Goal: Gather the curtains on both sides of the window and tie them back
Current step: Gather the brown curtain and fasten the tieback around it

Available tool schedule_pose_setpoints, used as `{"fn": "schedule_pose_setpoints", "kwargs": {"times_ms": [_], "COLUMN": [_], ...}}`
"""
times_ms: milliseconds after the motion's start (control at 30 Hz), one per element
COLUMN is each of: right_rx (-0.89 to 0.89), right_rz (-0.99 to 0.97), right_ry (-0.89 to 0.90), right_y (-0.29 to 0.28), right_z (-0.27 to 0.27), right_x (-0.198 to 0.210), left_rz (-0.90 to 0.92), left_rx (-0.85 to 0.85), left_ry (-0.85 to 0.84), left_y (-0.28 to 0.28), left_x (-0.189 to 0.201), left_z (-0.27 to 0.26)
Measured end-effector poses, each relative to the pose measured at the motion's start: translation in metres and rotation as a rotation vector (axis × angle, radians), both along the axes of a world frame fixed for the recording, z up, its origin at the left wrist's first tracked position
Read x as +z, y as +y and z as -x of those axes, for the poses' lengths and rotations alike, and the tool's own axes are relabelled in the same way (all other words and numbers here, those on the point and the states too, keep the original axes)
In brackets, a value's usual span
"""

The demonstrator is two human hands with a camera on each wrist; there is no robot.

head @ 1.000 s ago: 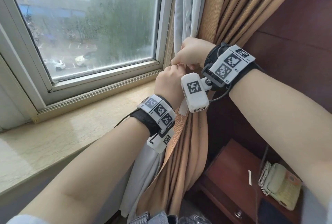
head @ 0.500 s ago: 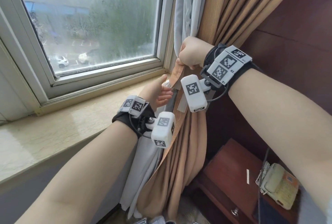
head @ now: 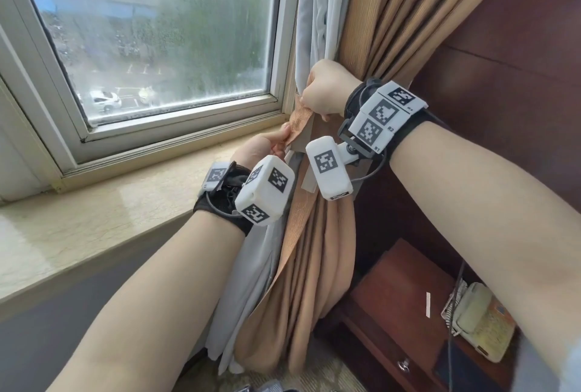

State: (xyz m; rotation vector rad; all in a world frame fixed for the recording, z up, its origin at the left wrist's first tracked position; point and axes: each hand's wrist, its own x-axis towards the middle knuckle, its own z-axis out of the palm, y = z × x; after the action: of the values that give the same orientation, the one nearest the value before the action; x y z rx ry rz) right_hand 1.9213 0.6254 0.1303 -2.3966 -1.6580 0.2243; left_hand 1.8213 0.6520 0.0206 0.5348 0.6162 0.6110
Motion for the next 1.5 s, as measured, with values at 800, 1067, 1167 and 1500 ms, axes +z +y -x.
{"fn": "schedule_pose_setpoints", "kwargs": {"times_ms": [800,1067,1167,1500], "right_rx": [0.225,0.422,0.391,0.335], "right_rz": [-0.025,-0.013,0.058,-0.047], "right_ry": [-0.081,-0.132,-0.166,-0.117], "right_y": [-0.003,-0.031,-0.031,-0.026], "right_z": [-0.025,-0.042,-0.045,-0.059], "right_x": [-0.013,-0.017,-0.014,-0.022], "left_rz": [-0.162,-0.079,-0.112,-0.191], "left_rx": [0.362,0.398,0.336,0.303], "left_ry": [-0.201,-0.311,-0.334,-0.196], "left_y": [-0.037,-0.035,-0.035,-0.037], "left_x": [-0.039,-0.049,-0.046,-0.048], "left_z": [-0.045,-0.062,-0.066,-0.069]}}
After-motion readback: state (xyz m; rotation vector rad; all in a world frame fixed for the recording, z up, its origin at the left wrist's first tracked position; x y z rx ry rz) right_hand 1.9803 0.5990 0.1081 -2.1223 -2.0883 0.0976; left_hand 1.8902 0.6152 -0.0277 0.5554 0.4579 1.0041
